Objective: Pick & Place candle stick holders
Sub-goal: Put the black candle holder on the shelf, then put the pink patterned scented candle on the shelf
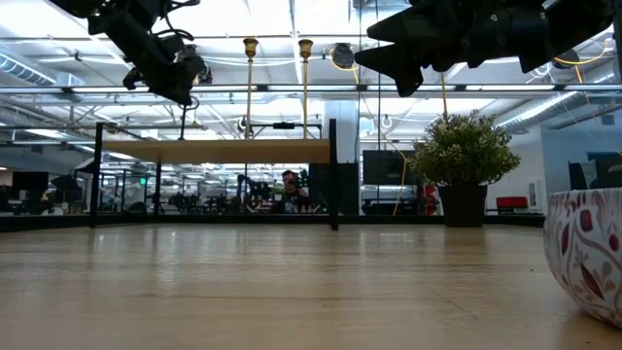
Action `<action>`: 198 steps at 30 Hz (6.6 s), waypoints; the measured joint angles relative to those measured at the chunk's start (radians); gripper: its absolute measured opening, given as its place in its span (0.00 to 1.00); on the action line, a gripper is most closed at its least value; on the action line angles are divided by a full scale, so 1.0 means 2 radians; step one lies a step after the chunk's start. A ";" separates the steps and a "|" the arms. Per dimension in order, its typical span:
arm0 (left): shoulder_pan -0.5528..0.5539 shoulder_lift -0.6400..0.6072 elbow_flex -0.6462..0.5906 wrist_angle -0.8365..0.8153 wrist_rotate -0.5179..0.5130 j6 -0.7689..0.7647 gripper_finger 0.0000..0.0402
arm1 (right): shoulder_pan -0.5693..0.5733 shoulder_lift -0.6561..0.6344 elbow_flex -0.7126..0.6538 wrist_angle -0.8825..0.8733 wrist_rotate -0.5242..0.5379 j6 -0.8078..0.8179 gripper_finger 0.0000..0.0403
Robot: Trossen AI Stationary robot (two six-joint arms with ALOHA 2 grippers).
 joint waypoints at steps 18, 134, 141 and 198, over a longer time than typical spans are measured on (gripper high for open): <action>0.000 -0.003 0.000 -0.005 0.000 0.014 0.49 | 0.000 0.000 0.000 0.000 0.000 0.000 0.52; -0.699 0.115 -0.020 -0.222 0.004 -0.267 0.02 | 0.000 0.000 0.000 0.011 0.002 -0.051 0.52; -0.600 0.084 0.092 -0.366 -0.089 -0.238 0.02 | 0.000 0.000 0.000 0.011 0.002 -0.051 0.52; -0.030 0.083 0.095 -0.338 -0.001 0.036 0.01 | 0.000 0.000 0.000 0.011 0.002 -0.050 0.52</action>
